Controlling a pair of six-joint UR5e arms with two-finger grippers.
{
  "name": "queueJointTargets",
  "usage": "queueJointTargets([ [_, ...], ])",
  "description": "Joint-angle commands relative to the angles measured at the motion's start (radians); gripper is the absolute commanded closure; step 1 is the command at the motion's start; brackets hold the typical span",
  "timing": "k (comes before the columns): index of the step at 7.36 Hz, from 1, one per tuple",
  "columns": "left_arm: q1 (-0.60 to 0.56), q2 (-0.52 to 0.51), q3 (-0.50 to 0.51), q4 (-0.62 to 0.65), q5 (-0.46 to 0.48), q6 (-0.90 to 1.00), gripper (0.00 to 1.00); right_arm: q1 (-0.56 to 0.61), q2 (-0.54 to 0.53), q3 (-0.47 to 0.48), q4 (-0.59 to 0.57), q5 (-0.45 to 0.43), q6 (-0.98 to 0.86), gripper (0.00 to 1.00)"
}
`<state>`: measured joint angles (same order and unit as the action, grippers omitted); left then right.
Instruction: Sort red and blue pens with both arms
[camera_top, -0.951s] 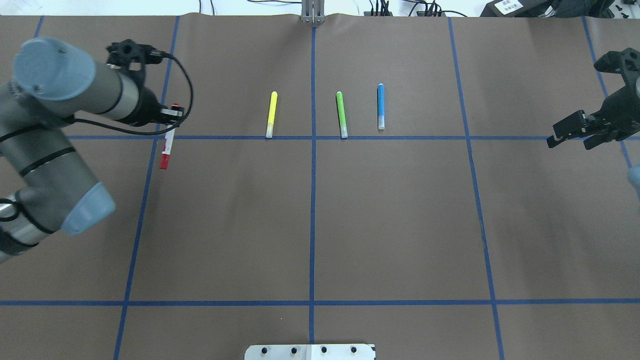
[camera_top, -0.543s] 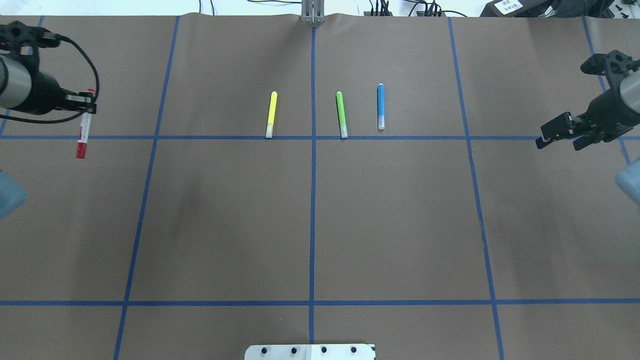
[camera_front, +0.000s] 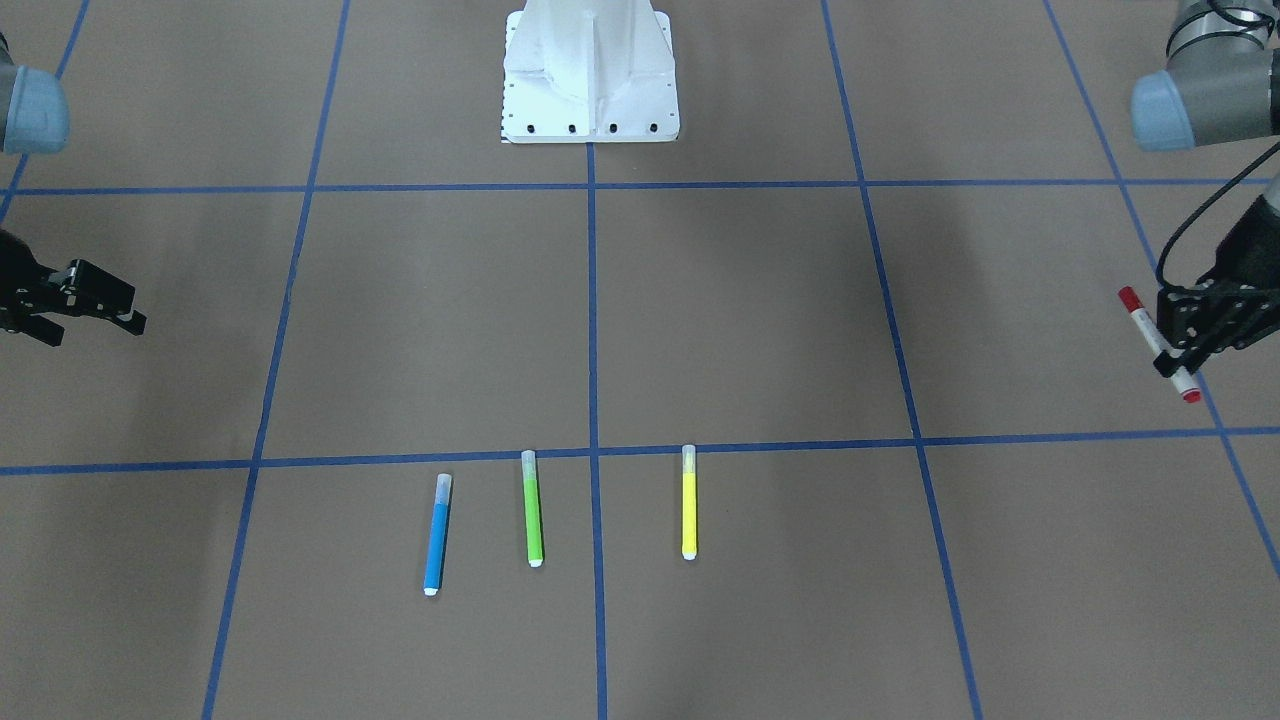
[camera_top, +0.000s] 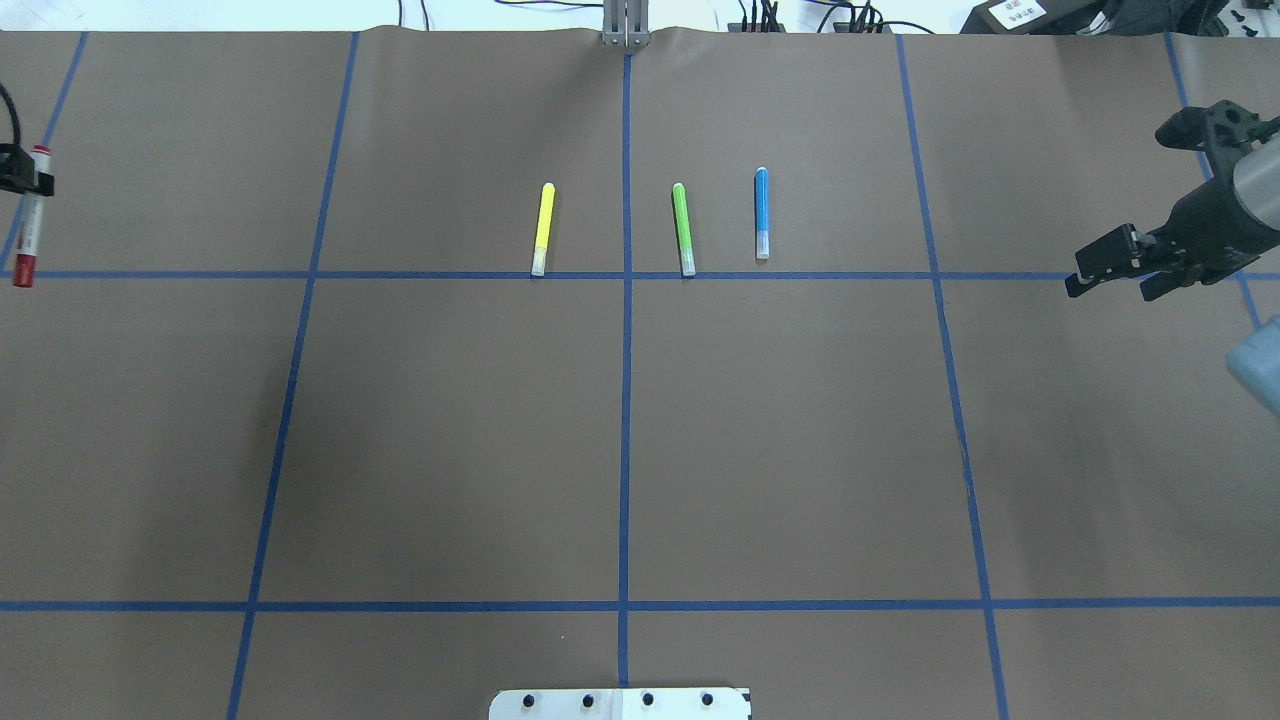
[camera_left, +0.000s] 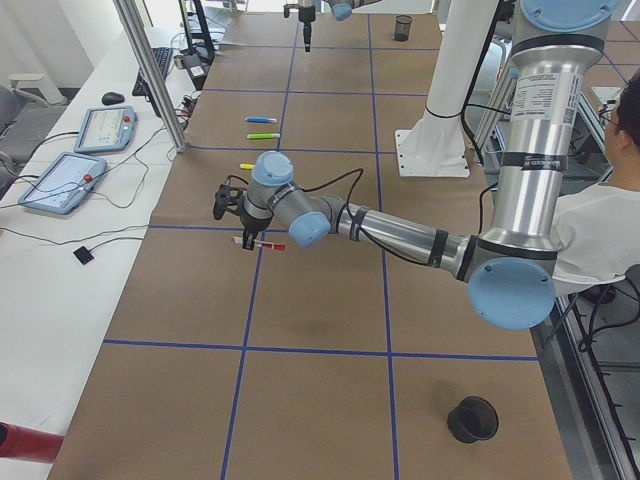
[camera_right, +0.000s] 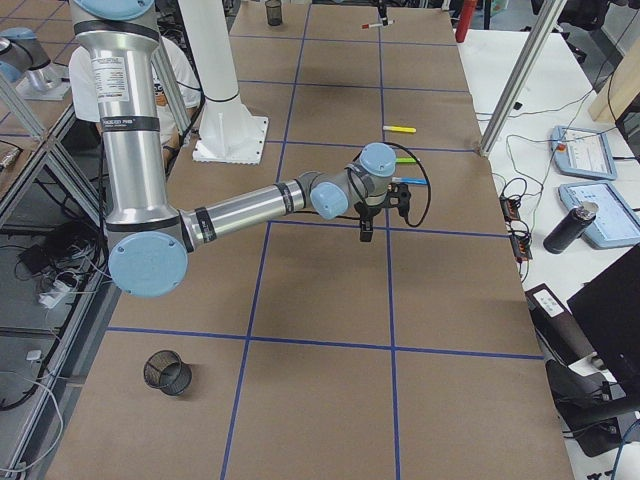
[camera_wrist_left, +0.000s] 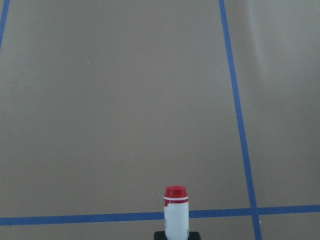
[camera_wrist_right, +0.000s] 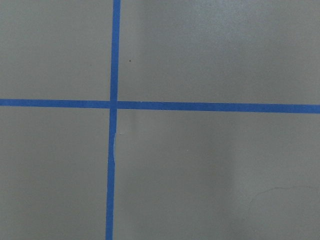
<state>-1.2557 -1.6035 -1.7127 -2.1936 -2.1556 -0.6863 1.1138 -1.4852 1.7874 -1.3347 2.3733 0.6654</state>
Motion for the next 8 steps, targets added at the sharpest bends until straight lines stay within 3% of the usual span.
queueJointTargets([
  [1, -0.095, 0.185, 0.025, -0.255, -0.003, 0.094, 1.00, -0.008, 0.000, 0.001, 0.000, -0.018, 0.000, 0.00],
  [2, -0.138, 0.248, 0.027, -0.324, -0.009, 0.096, 1.00, -0.011, 0.000, 0.000, 0.000, -0.025, 0.000, 0.00],
  [4, -0.247, 0.353, 0.161, -0.627, -0.042, 0.120, 1.00, -0.015, 0.000, -0.002, 0.008, -0.025, 0.000, 0.00],
  [6, -0.427, 0.396, 0.249, -0.739, -0.237, 0.125, 1.00, -0.016, 0.000, -0.003, 0.008, -0.025, 0.000, 0.00],
  [8, -0.531, 0.535, 0.255, -0.895, -0.291, 0.123, 1.00, -0.016, 0.000, -0.005, 0.008, -0.026, 0.000, 0.00],
])
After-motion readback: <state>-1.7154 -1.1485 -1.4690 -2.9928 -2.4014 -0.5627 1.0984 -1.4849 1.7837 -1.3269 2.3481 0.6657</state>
